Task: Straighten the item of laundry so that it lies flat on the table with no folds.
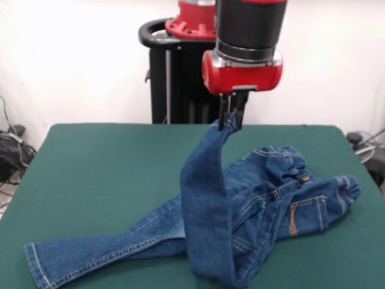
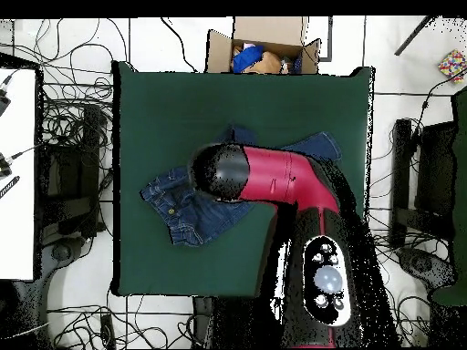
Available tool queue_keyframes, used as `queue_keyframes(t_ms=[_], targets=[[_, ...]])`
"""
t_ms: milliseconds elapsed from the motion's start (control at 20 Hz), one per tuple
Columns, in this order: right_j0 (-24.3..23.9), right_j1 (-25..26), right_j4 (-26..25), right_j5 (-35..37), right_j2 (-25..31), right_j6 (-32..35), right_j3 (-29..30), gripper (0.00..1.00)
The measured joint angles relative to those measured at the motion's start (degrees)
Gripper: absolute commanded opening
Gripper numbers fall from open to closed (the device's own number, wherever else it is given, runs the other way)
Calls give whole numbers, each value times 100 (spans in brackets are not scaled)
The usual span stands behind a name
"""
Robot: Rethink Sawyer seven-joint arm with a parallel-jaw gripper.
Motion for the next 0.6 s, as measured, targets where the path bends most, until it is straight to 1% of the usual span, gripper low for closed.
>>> queue_keyframes(t_ms=[200, 450, 550, 600], targets=[[-7, 287, -7, 285, 169, 0, -894, 0], [-21, 601, -18, 654, 311, 0, -1683, 0], [-30, 695, -20, 780, 357, 0, -1892, 0], [-38, 841, -44, 992, 417, -1, -2205, 0]])
